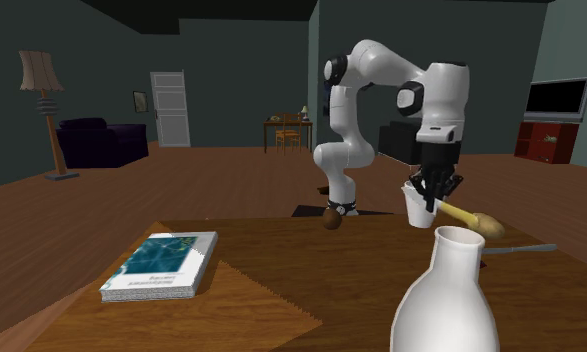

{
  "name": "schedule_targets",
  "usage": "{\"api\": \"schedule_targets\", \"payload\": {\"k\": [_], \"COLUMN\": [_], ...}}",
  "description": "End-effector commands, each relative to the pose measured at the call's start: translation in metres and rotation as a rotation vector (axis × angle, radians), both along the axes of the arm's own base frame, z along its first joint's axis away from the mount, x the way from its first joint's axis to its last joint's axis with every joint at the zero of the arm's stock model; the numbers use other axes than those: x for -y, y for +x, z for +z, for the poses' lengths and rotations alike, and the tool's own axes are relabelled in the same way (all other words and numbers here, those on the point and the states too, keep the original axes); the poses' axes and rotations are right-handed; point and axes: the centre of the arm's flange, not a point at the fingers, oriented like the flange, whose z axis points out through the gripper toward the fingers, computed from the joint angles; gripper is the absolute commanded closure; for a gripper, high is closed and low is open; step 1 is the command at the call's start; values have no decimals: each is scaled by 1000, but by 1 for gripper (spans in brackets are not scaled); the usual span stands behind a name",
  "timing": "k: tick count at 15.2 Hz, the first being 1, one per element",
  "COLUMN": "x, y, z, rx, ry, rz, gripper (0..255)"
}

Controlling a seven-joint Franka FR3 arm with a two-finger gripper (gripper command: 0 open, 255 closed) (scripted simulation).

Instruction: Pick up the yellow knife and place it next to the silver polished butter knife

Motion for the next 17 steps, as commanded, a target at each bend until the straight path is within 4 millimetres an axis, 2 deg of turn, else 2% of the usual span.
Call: {"api": "schedule_targets", "payload": {"k": [1, 17], "x": [-3, -3], "y": [-1, -1], "z": [-9, -94], "rx": [0, 0], "ry": [0, 0], "rz": [-1, -1], "gripper": [255, 255]}}
